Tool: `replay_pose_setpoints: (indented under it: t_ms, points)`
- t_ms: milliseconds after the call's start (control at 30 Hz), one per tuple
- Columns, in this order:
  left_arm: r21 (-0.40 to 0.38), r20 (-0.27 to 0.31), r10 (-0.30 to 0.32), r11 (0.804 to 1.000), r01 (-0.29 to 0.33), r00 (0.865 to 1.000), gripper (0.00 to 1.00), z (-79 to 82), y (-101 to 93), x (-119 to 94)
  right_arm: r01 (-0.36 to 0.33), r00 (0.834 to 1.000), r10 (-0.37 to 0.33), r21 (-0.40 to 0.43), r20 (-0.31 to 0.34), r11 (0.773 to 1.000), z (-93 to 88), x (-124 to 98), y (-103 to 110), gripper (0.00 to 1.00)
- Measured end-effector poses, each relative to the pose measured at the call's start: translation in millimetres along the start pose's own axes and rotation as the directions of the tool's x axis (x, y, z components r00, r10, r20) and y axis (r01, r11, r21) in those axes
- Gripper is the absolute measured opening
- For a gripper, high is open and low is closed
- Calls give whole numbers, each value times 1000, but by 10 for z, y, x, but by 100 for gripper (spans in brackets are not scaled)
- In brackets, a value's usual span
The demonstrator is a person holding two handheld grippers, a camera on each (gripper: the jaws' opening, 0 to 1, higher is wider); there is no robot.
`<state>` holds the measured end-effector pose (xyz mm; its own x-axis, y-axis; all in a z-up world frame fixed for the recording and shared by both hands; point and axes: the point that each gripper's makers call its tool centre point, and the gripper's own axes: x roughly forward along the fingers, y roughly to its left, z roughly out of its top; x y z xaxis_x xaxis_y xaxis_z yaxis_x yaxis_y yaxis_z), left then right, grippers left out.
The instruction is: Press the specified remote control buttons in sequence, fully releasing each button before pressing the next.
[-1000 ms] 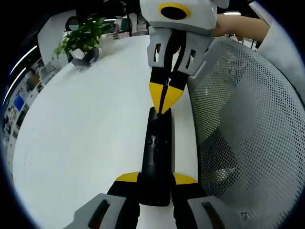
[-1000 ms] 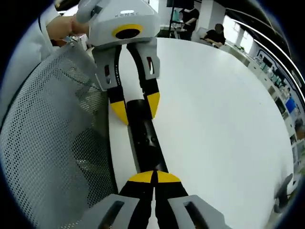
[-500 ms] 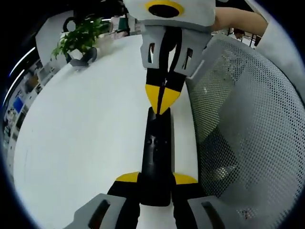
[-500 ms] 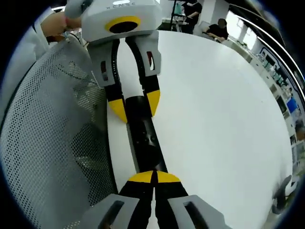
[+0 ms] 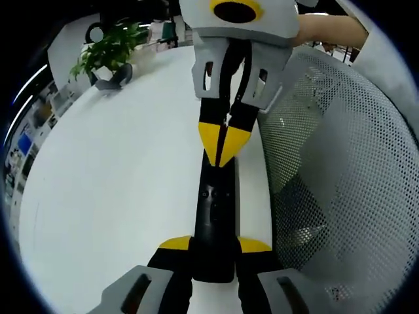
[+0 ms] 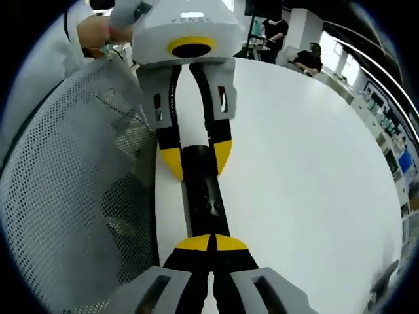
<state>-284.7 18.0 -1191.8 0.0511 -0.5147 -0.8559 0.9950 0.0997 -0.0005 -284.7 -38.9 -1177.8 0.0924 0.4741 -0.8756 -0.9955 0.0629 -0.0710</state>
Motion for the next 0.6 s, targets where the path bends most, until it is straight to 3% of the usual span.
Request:
replay_pose_setpoints:
  t_ms: [100, 233, 300, 367, 433, 533, 600]
  points:
    - [2, -4, -2, 1000, 2, 1000, 24, 0, 1, 0, 7, 999, -10, -74, -37, 997, -8, 9, 11, 0]
    - [0, -11, -3, 1000, 3, 1000, 24, 3, 1, 1, 4, 999, -5, -35, -44, 999, -23, 11, -8, 0]
    - [-3, -14, -1, 1000, 1, 1000, 24, 3, 1, 1, 3, 999, -6, -47, -53, 999, -29, 24, -3, 0]
    - [-2, -15, 0, 1000, 0, 1000, 24, 3, 1, -1, 3, 997, -12, -113, -71, 994, -24, 36, 1, 0]
    - [4, -15, -1, 1000, 1, 1000, 24, 2, 1, -1, 14, 997, -20, -84, -76, 996, -27, 40, 3, 0]
    - [10, -17, -4, 1000, 5, 1000, 24, 1, 0, -2, 30, 999, -31, -52, -25, 998, -28, 28, -6, 0]
    - [11, -22, -4, 1000, 4, 1000, 24, 3, 0, 0, 21, 998, -23, 28, 64, 999, -20, 17, -12, 0]
